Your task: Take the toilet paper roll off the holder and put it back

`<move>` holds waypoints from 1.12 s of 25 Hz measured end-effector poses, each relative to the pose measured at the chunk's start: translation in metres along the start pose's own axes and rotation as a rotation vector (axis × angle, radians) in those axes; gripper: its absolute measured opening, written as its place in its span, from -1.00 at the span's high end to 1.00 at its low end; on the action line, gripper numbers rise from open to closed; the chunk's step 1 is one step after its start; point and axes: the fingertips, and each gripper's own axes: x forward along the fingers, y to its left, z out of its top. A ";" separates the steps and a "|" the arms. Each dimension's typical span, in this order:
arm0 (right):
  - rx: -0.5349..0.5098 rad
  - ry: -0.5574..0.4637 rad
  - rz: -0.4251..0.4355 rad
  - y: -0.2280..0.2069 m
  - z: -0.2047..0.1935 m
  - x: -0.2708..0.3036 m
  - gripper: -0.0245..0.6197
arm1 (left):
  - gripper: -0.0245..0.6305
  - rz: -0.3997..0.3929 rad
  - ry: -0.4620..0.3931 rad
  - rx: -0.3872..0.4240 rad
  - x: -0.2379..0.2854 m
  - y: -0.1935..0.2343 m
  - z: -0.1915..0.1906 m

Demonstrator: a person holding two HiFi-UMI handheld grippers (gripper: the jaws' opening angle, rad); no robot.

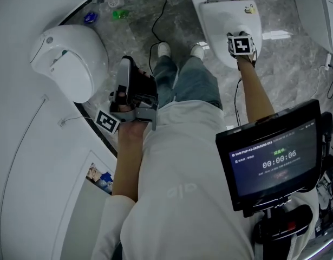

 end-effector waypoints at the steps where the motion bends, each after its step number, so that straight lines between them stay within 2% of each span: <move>1: 0.004 -0.005 0.018 0.009 -0.003 -0.001 0.36 | 0.90 0.009 -0.004 -0.002 -0.004 0.002 -0.001; 5: 0.018 -0.090 0.085 0.036 0.024 -0.008 0.36 | 0.90 -0.002 -0.022 0.008 -0.004 0.008 0.004; 11: 0.009 -0.321 0.208 0.079 0.126 -0.046 0.36 | 0.90 -0.069 -0.027 0.041 0.012 0.008 0.015; 16: -0.047 -0.493 0.297 0.117 0.197 -0.095 0.36 | 0.90 -0.123 -0.027 0.054 0.030 0.007 0.027; 18: -0.042 -0.573 0.345 0.132 0.225 -0.129 0.36 | 0.90 -0.158 -0.024 0.061 0.037 -0.004 0.032; 22: 0.004 -0.760 0.453 0.163 0.271 -0.229 0.36 | 0.90 -0.246 -0.014 0.084 0.042 -0.053 0.040; 28: 0.011 -1.008 0.577 0.173 0.290 -0.356 0.36 | 0.90 -0.365 0.024 0.115 0.051 -0.104 0.021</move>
